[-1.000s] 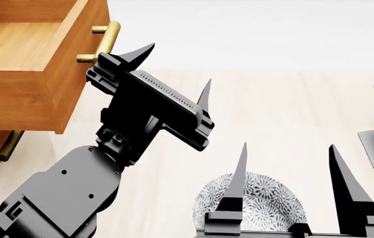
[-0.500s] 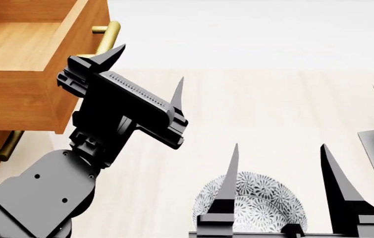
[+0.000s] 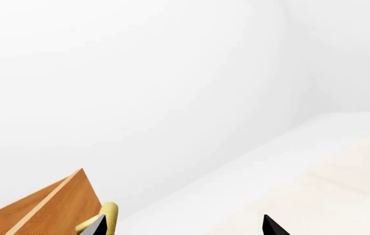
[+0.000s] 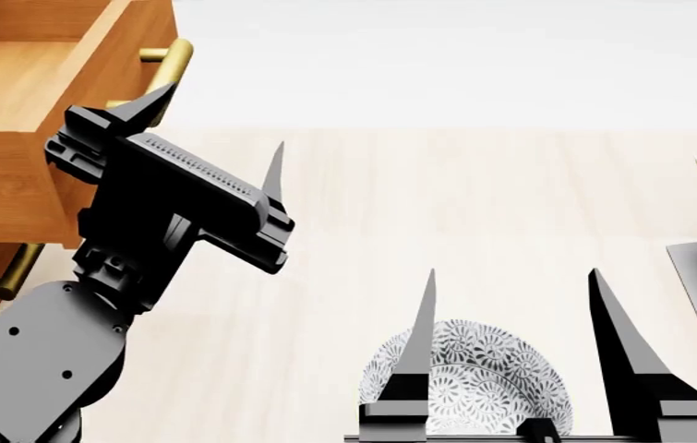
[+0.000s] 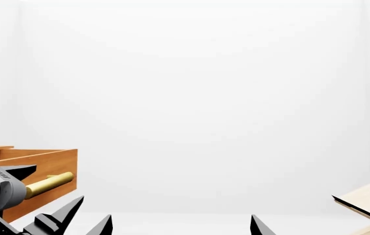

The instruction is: Close the top drawer of the cabinet.

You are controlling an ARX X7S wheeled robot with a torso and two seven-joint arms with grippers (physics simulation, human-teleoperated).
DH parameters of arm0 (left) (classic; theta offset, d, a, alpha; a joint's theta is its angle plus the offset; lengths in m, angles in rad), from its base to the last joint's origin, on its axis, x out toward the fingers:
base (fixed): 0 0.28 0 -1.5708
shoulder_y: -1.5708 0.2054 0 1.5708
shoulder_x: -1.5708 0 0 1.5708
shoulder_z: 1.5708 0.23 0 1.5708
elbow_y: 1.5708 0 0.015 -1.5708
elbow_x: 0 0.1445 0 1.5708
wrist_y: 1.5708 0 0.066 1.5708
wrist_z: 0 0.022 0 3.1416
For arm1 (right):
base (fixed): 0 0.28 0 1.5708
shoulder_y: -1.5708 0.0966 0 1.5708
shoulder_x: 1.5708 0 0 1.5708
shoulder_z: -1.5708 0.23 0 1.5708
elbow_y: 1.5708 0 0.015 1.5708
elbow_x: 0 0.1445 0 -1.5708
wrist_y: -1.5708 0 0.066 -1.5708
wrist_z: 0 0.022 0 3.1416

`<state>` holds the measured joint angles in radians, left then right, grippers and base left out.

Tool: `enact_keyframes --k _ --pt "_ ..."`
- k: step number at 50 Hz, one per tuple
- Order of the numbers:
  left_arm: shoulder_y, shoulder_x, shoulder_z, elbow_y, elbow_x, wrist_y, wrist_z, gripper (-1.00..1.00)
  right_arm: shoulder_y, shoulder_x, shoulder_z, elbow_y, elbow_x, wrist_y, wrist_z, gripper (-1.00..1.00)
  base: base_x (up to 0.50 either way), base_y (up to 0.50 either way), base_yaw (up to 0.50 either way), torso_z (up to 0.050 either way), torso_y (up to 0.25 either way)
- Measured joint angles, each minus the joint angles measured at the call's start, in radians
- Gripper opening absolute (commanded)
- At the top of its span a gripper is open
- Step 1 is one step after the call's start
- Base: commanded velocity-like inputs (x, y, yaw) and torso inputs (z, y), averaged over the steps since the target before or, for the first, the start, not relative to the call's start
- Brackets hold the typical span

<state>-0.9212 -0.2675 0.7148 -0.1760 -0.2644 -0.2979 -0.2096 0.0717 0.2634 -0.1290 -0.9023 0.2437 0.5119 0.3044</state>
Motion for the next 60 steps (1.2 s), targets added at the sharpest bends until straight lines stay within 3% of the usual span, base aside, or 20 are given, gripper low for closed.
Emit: enact_keyframes --k 60 --pt "-0.029 -0.213 -0.118 -0.139 -0.004 -0.032 -0.041 1.0 -0.002 0.027 -0.025 -0.002 0.021 -0.01 0.031 1.0 0.0 0.0 0.0 0.0 0.0"
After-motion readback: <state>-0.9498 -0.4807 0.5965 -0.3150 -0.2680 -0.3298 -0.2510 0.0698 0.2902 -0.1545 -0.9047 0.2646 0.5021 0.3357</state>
